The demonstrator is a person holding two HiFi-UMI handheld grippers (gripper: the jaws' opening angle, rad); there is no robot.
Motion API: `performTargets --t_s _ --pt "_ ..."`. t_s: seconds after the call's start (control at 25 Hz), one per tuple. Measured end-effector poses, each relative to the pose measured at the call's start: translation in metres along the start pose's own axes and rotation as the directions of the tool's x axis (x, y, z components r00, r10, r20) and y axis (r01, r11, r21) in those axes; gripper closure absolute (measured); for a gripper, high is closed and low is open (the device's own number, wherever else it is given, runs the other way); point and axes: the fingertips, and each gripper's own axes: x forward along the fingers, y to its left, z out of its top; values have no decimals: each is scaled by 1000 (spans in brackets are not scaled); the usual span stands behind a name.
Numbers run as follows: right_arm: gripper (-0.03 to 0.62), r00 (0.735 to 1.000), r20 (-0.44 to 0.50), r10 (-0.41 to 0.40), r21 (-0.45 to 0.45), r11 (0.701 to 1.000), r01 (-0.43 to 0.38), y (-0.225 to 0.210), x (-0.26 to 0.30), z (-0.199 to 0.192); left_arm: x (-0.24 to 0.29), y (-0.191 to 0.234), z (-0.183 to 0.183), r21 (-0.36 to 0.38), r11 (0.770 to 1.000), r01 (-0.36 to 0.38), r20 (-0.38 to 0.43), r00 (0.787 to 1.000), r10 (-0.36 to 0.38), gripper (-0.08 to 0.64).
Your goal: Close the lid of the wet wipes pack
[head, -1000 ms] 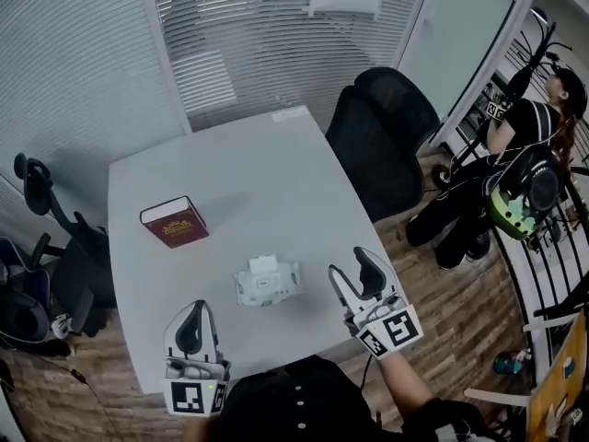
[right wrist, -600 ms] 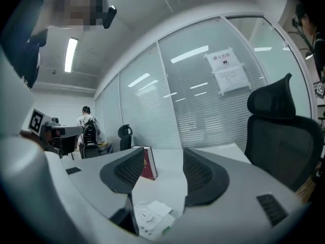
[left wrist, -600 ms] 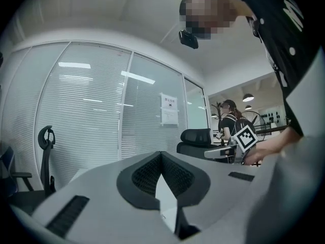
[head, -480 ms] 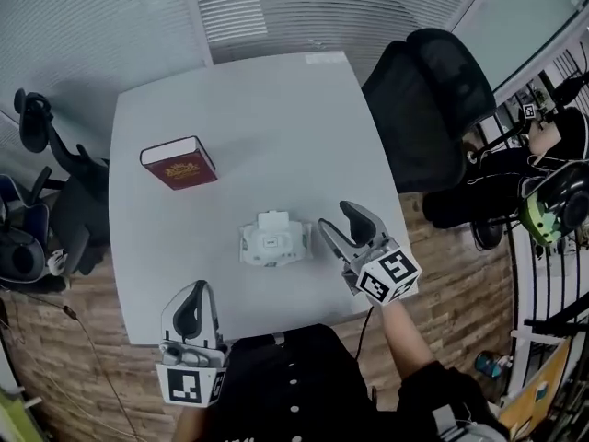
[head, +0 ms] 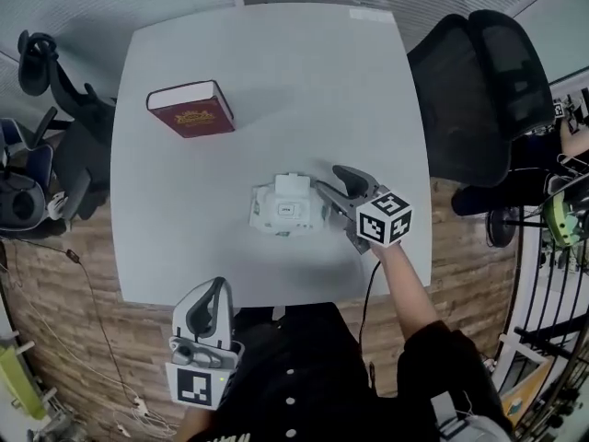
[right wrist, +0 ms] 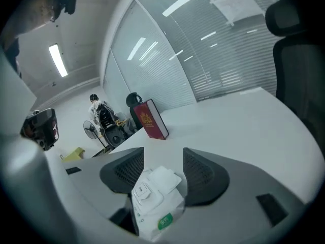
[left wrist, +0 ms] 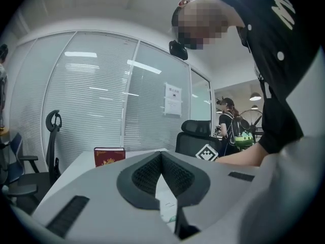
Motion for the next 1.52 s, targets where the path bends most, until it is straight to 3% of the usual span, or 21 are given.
performTargets --t_s 0.2,0.32,0.44,0.56,0.68,0.84,0.96,1.12,1.24,1.36,1.52 --pt "351 981 -178 72 97 994 -55 -20 44 -42 -3 1 -15 -15 999 -30 -38 999 29 554" --pt "351 952 -287 102 132 989 -66 -28 61 -64 -6 2 -18 -19 999 -50 -40 998 50 554" --pt "351 906 -386 173 211 973 -96 -29 70 -81 -9 4 -25 -27 997 -79 -63 995 77 554" --pt "354 868 -447 218 256 960 -109 -31 73 -90 -10 8 -29 -38 994 -106 -80 992 102 554" --pt "389 854 -462 238 244 960 -135 -31 75 -91 -10 9 -31 -39 992 -118 -87 990 115 554" --pt "484 857 -458 237 196 967 -163 -31 75 -85 -8 8 -31 -41 991 -124 -90 989 120 554" --pt "500 857 -456 241 168 969 -183 -30 73 -80 -7 6 -29 -38 992 -120 -84 990 117 554" --pt "517 864 -448 230 39 970 -238 -17 65 -65 -7 5 -25 -28 994 -108 -75 992 105 554" --pt "523 872 -421 250 -100 943 -318 7 52 -55 -7 4 -21 -20 995 -95 -62 994 94 554" --pt "523 880 -405 248 -257 893 -369 32 39 -54 -6 3 -17 -22 996 -86 -51 995 85 554" --pt "523 878 -419 233 -364 842 -397 57 30 -72 -6 1 -15 -19 997 -71 -49 996 70 554"
